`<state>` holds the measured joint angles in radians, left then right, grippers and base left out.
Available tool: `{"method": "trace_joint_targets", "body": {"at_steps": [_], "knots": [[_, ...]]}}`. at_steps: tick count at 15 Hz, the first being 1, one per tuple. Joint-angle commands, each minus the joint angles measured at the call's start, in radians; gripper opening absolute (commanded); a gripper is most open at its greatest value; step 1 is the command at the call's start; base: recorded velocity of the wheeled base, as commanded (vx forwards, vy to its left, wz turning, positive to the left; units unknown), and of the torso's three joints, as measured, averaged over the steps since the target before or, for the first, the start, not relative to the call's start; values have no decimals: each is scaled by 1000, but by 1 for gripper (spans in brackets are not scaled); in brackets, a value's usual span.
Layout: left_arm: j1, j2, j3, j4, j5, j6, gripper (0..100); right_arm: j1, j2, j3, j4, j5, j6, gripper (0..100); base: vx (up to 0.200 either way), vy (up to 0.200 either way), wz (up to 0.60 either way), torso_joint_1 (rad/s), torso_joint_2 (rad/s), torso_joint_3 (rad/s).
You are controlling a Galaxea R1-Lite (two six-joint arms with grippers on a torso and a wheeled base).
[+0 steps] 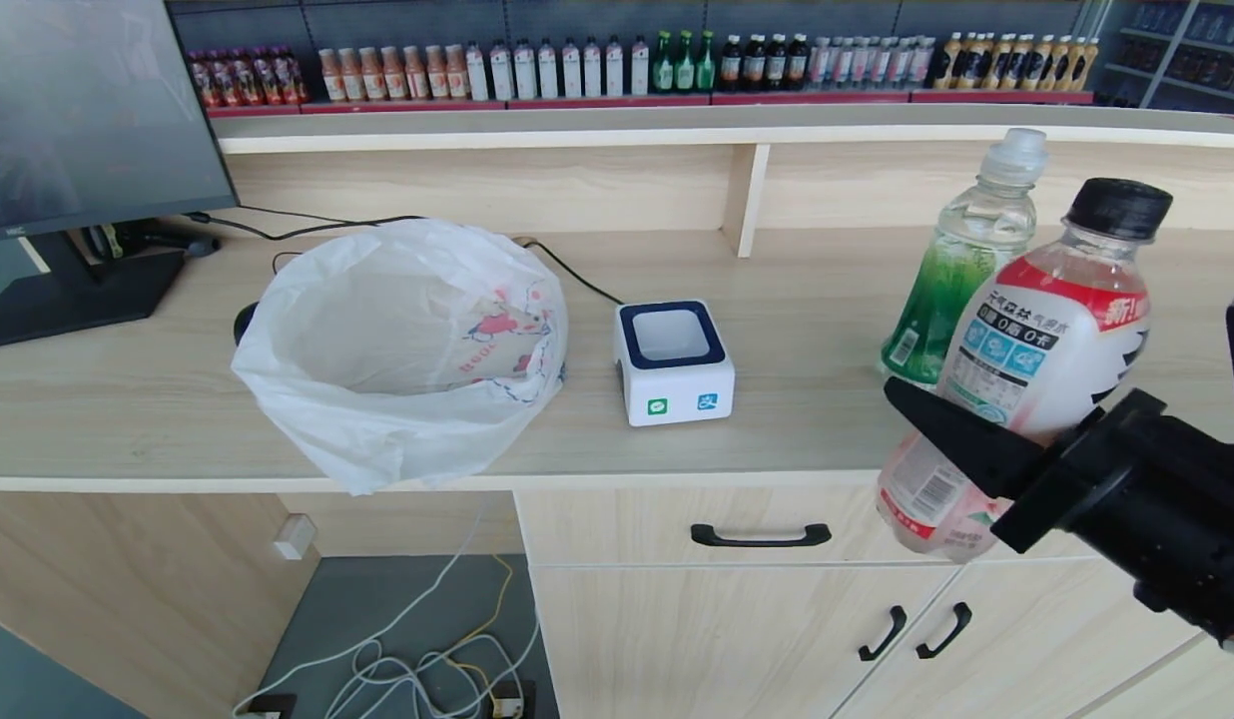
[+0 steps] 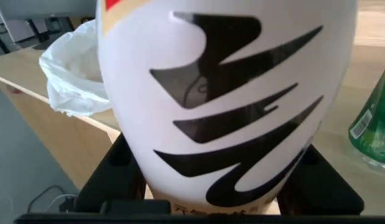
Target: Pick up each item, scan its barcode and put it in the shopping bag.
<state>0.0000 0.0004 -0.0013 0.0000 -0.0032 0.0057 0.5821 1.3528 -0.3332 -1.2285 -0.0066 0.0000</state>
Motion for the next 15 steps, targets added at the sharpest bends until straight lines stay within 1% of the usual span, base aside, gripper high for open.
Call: {"method": "trace_joint_targets", "body": {"at_steps": [1, 4, 5, 7, 8, 9, 12, 15], "knots": [[0, 0, 0, 0, 0, 0, 100, 59, -23, 3, -2, 63, 64, 0, 0, 0, 0, 0, 0, 0], [0, 0, 0, 0, 0, 0, 100, 62, -11, 0, -2, 263, 130, 0, 0, 0, 0, 0, 0, 0], [0, 0, 0, 0, 0, 0, 100, 64, -4, -12, -2, 347, 160, 0, 0, 0, 0, 0, 0, 0], [0, 0, 0, 0, 0, 0, 100, 79, 2, -17, -3, 405, 225, 0, 0, 0, 0, 0, 0, 0], [0, 0, 0, 0, 0, 0, 100, 91, 2, -18, -5, 416, 238, 0, 0, 0, 0, 0, 0, 0], [0, 0, 0, 0, 0, 0, 100, 130, 3, -35, -5, 441, 279, 0, 0, 0, 0, 0, 0, 0], [0, 0, 0, 0, 0, 0, 100, 235, 40, -102, -8, 445, 383, 0, 0, 0, 0, 0, 0, 0], [0, 0, 0, 0, 0, 0, 100, 260, 92, -165, -25, 444, 462, 0, 0, 0, 0, 0, 0, 0]]}}
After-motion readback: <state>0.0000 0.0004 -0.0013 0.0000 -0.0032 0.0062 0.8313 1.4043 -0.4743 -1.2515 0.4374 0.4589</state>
